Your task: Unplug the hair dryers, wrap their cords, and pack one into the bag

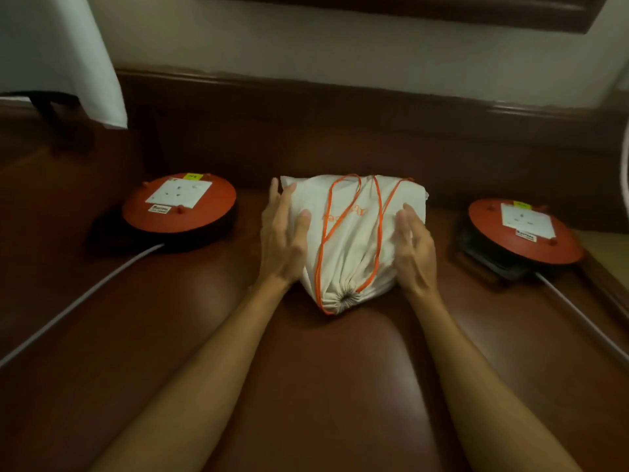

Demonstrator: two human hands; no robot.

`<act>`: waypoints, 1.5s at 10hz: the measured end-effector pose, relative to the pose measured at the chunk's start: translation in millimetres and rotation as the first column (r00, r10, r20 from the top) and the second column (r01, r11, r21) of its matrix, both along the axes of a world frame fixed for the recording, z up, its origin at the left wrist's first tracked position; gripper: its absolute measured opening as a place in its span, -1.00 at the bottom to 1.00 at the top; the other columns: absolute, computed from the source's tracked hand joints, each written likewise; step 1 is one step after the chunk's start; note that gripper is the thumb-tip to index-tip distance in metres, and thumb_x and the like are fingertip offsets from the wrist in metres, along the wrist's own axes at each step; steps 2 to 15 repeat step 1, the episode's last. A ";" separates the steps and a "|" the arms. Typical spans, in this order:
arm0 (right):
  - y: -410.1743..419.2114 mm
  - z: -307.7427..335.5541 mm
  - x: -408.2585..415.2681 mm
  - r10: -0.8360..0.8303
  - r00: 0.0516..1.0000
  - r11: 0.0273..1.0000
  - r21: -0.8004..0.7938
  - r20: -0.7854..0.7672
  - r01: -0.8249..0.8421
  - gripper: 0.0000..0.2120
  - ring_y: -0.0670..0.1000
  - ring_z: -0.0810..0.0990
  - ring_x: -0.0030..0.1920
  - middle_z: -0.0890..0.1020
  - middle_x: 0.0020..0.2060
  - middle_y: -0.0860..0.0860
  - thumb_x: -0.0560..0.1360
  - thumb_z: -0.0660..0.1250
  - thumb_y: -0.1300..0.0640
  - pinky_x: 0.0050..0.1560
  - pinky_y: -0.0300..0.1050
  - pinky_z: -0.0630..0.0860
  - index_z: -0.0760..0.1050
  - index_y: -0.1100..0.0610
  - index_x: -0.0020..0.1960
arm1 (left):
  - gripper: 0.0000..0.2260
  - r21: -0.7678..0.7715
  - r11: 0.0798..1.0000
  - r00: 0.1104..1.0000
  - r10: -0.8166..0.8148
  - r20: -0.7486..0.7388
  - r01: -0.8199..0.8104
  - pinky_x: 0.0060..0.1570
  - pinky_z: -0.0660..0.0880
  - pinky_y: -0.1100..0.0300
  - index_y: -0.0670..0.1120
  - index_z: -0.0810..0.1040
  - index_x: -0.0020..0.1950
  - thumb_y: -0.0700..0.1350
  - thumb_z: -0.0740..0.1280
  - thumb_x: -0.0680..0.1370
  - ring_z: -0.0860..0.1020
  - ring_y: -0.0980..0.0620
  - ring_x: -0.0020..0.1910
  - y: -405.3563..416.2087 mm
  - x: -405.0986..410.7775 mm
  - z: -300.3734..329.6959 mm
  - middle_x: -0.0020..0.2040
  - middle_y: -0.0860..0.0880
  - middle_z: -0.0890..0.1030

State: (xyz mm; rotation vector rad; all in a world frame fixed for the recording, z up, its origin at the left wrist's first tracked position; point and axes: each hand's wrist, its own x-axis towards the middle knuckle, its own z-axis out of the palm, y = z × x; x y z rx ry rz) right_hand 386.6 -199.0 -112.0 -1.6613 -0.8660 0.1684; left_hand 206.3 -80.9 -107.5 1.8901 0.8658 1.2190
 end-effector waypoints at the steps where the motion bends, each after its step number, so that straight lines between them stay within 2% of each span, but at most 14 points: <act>1: -11.0 0.2 -3.5 -0.164 0.986 0.984 0.059 -0.026 0.166 -0.44 0.12 0.52 0.29 0.62 0.19 0.13 0.61 0.09 -0.29 0.22 -0.05 0.45 0.58 0.13 0.22 | -0.47 -0.035 0.990 0.967 0.128 -0.220 -0.139 0.48 0.11 -0.01 0.07 0.28 0.57 0.19 0.10 0.61 0.10 -0.05 0.59 -1.4 -19.1 0.7 0.66 0.01 0.00; 15: -11.0 0.2 -3.5 -0.164 0.986 0.984 0.059 -0.026 0.166 -0.44 0.12 0.52 0.29 0.62 0.19 0.13 0.61 0.09 -0.29 0.22 -0.05 0.45 0.58 0.13 0.22 | -0.47 -0.035 0.990 0.967 0.128 -0.220 -0.139 0.48 0.11 -0.01 0.07 0.28 0.57 0.19 0.10 0.61 0.10 -0.05 0.59 -1.4 -19.1 0.7 0.66 0.01 0.00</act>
